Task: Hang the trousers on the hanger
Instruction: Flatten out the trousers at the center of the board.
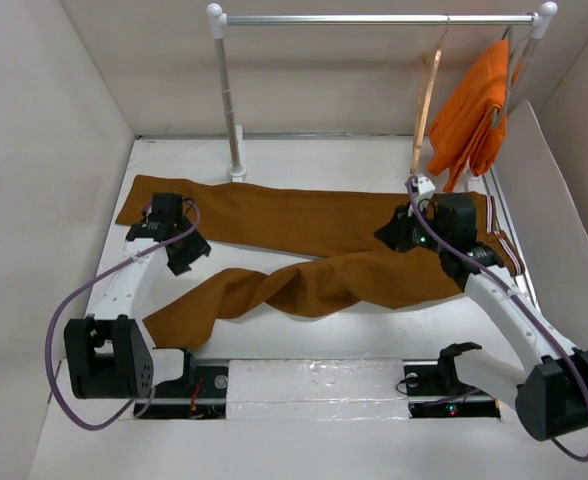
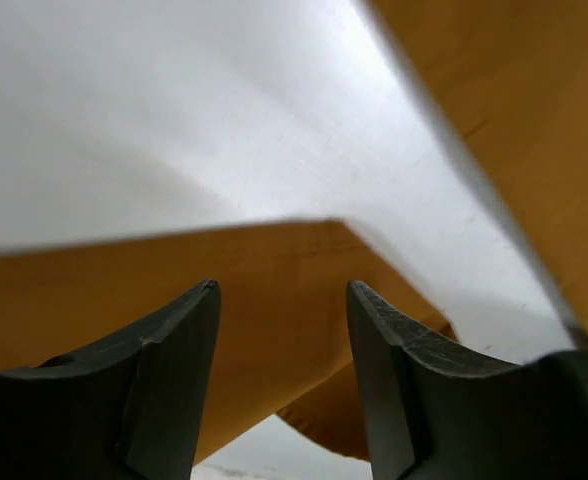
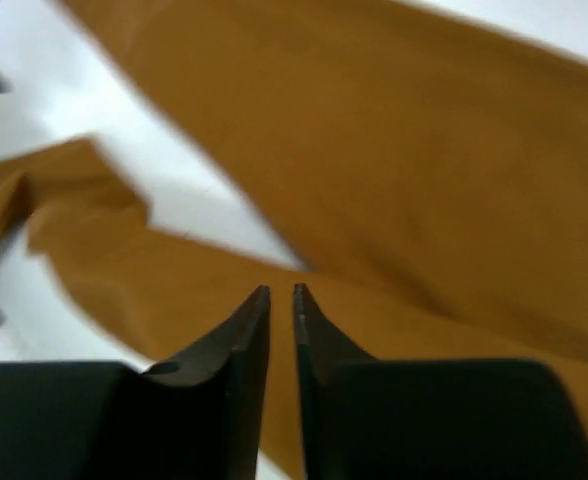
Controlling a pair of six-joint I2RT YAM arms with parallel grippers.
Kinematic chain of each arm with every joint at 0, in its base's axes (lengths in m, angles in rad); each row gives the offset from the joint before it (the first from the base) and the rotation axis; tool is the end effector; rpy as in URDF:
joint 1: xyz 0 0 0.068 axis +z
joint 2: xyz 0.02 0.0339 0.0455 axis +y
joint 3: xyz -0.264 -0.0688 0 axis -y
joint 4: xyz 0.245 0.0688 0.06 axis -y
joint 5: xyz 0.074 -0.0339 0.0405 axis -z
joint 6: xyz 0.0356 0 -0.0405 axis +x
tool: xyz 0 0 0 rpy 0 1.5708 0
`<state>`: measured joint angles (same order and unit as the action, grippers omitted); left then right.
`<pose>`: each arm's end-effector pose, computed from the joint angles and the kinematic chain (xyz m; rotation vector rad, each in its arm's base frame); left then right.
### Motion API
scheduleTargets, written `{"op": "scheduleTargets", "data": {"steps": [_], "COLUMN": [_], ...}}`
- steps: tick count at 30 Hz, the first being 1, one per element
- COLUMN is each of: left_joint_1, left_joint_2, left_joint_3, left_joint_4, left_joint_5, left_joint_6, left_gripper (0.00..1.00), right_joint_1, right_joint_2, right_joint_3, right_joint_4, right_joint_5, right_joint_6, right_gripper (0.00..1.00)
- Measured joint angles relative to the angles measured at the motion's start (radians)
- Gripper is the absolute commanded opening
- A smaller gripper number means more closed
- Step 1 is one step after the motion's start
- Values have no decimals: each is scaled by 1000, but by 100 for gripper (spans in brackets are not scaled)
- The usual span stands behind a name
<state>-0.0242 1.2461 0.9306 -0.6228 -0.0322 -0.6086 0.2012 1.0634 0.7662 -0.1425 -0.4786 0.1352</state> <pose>0.2520 -0.0050 0.2563 -0.7393 2.4114 -0.2182 0.2310 0.0638 0.2849 -0.3758 1.9900 0.6940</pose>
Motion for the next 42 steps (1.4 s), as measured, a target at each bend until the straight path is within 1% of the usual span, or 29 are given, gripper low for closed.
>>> {"op": "scheduleTargets", "data": {"steps": [2,3,6,11,17,21,25,28,32,37,39,42], "left_joint_1": [0,0,0,-1,-14,-38,-59,-47,-32,-24,-19,-18], "left_joint_2": [19,37,84,127,211,186,185,237,377,540,574,559], "left_joint_3": [-58,-79,-101,-108,-154,-177,-182,-132,10,182,230,257], "left_joint_4": [-12,-18,-34,-5,34,53,60,58,68,140,154,153], "left_joint_5": [26,31,16,-1,-49,-79,-142,-185,-298,-447,-486,-537], "left_joint_6": [-44,-66,-118,-175,-218,-244,-273,-276,-256,-206,-182,-155], "left_gripper": [51,54,56,56,55,55,55,55,55,54,53,53], "right_joint_1": [53,69,88,88,65,43,26,21,21,14,14,14], "right_joint_2": [-34,-50,-84,-95,-93,-74,-54,-47,-56,-85,-87,-87], "right_joint_3": [-14,-14,-1,44,76,105,110,110,110,111,113,116], "right_joint_4": [-37,-53,-95,-145,-172,-173,-172,-172,-175,-191,-199,-217], "right_joint_5": [-7,-8,-4,0,-14,-26,-50,-61,-54,-48,-46,-46], "right_joint_6": [-24,-38,-95,-159,-183,-193,-195,-195,-197,-199,-203,-216], "right_gripper": [27,28,30,33,37,37,38,38,38,39,40,40]}}
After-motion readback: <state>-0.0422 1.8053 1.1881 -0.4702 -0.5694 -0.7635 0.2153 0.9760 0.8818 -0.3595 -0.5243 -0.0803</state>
